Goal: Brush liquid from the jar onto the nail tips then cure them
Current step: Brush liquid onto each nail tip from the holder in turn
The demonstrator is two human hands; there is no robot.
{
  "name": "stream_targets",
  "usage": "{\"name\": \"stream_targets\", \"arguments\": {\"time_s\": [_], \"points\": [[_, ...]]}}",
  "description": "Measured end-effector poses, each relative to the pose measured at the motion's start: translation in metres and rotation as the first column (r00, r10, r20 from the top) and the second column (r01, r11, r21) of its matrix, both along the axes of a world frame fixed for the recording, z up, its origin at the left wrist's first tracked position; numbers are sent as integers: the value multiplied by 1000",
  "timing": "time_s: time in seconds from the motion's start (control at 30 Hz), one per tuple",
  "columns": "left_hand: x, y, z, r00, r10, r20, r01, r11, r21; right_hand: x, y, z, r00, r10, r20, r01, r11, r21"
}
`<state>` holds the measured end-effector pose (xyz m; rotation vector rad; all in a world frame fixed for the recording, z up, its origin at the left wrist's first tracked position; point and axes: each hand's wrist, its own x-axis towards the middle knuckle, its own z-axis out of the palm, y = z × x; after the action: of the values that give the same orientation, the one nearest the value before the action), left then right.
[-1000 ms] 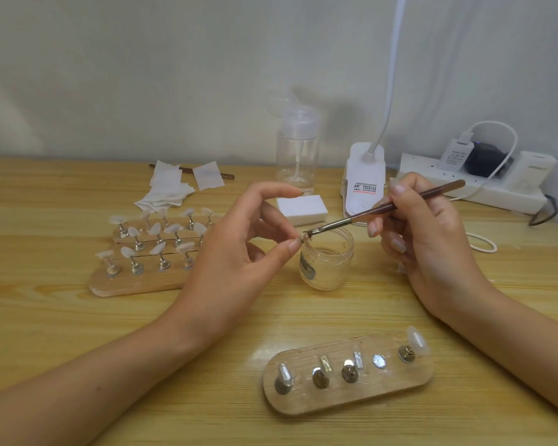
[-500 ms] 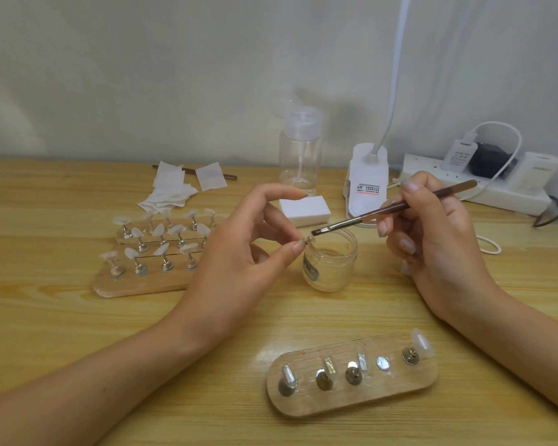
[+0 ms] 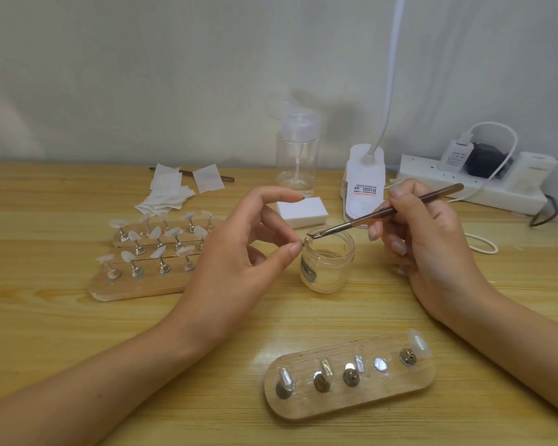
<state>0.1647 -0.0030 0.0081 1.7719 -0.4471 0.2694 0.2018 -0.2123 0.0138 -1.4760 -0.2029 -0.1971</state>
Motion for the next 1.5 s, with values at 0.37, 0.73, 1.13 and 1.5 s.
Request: {"name": "stream_targets", "arguments": {"time_s": [0.37,0.73,1.13,1.5], "points": [[-1,0,0,1000,2,0,-2,1000,8,0,-1,0,1000,3,27,-4,999,49],[-1,0,0,1000,0,-2,0,1000,9,-1,-1,2,995,60,75,-66,995,75],[0,0,0,1000,2,-3,-2,1000,5,-1,0,1,996,53,76,-56,998,37],[0,0,0,1000,1,4,-1,1000,6,-3,1,2,993,65,94,-71,996,59]]}}
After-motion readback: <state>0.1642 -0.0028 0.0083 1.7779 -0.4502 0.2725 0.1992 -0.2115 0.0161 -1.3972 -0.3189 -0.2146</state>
